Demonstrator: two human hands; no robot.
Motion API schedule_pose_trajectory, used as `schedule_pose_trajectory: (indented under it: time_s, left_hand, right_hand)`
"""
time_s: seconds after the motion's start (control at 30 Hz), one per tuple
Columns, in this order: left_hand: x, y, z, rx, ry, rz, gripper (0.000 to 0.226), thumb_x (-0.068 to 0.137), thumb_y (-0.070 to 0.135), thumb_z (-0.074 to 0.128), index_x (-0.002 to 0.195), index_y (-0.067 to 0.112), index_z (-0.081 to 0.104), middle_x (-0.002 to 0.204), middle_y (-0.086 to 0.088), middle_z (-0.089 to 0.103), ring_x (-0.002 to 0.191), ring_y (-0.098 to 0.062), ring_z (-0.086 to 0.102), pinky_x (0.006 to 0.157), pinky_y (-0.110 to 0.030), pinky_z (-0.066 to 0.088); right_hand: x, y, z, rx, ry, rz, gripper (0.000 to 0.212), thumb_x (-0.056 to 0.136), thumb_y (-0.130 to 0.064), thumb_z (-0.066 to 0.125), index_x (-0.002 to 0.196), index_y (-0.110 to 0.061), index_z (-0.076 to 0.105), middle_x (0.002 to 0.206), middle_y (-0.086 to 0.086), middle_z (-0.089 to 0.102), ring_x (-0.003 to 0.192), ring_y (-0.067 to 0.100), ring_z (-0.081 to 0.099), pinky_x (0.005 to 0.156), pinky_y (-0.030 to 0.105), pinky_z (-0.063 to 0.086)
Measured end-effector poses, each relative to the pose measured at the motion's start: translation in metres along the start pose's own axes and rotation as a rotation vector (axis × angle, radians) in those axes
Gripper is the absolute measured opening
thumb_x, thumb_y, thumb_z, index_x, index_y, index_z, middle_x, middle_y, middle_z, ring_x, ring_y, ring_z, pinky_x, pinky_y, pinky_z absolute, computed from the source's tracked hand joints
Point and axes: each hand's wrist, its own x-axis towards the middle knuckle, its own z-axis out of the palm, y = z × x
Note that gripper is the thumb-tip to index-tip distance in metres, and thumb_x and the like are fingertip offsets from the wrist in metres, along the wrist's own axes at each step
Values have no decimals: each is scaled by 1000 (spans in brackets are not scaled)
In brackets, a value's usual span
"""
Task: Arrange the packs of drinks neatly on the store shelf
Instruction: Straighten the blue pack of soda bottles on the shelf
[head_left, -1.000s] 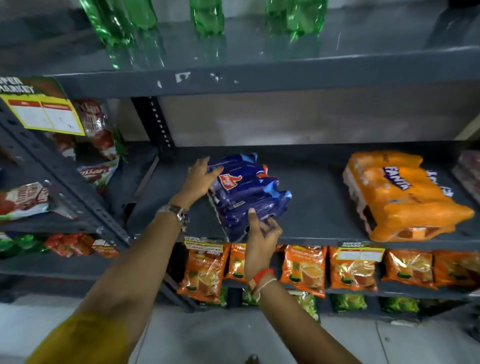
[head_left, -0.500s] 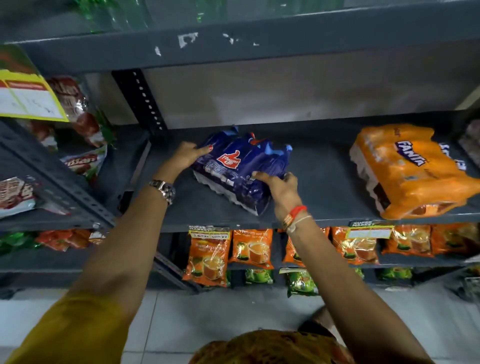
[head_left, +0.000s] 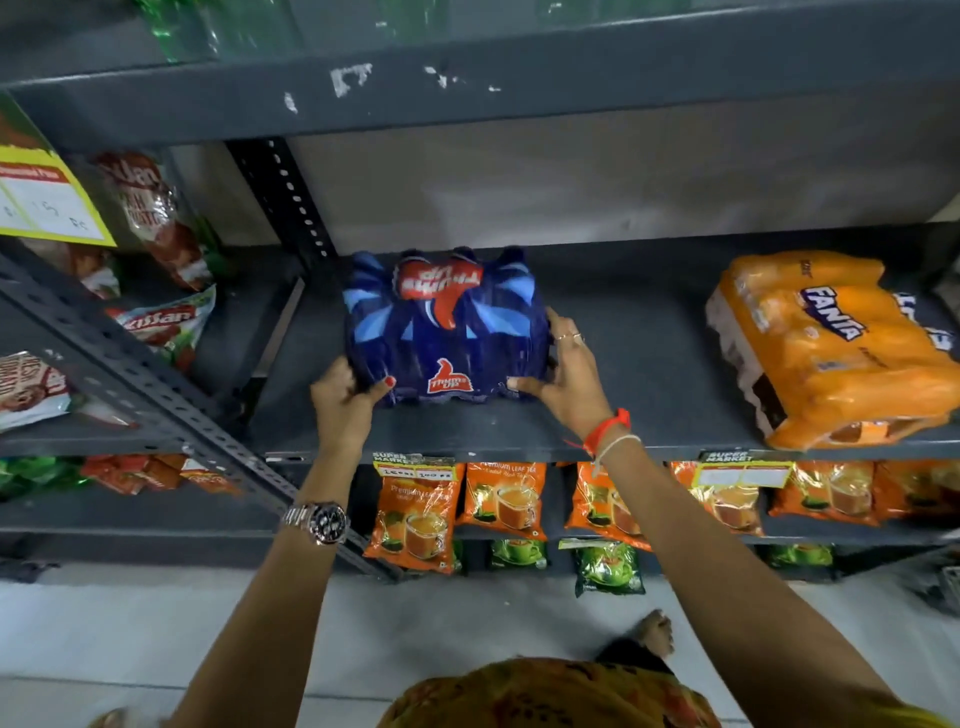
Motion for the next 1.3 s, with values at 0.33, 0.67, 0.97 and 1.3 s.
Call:
schedule_pose_trajectory:
  time_s: [0.33, 0.67, 0.97, 1.3]
  left_hand:
    - [-47, 6, 28, -160, 413, -100, 54, 77, 0, 67, 127, 5, 47, 128, -15, 55, 109, -19, 57, 91, -26, 51]
    - [-87, 45, 65, -369, 33, -189, 67, 84, 33, 60, 142, 26, 27, 155, 0, 22, 141, -14, 24, 108, -28, 33]
    - [19, 80, 24, -64, -396, -334, 46, 78, 58, 56, 109, 25, 63, 108, 1, 68, 92, -12, 61, 80, -29, 46]
    - [21, 80, -8, -204, 404, -35, 20, 84, 15, 60, 98, 3, 67, 100, -16, 69, 87, -19, 64, 83, -28, 51]
  right_hand:
    - [2, -1, -2, 420, 72, 205, 61, 88, -42, 48, 141, -20, 28, 125, -7, 41, 111, 8, 48, 69, 4, 51]
    - [46, -17, 4, 513, -65, 314, 34, 91, -46, 36, 110, -23, 54, 124, 13, 58, 116, 31, 58, 101, 46, 48]
    - [-47, -22, 64, 162, 383, 73, 48, 93, -33, 47, 135, -8, 45, 123, 13, 47, 119, 25, 43, 105, 41, 38]
    - [-62, -46, 103, 220, 173, -90, 28, 94, -31, 43, 116, -31, 60, 110, -12, 54, 112, 10, 50, 98, 33, 45]
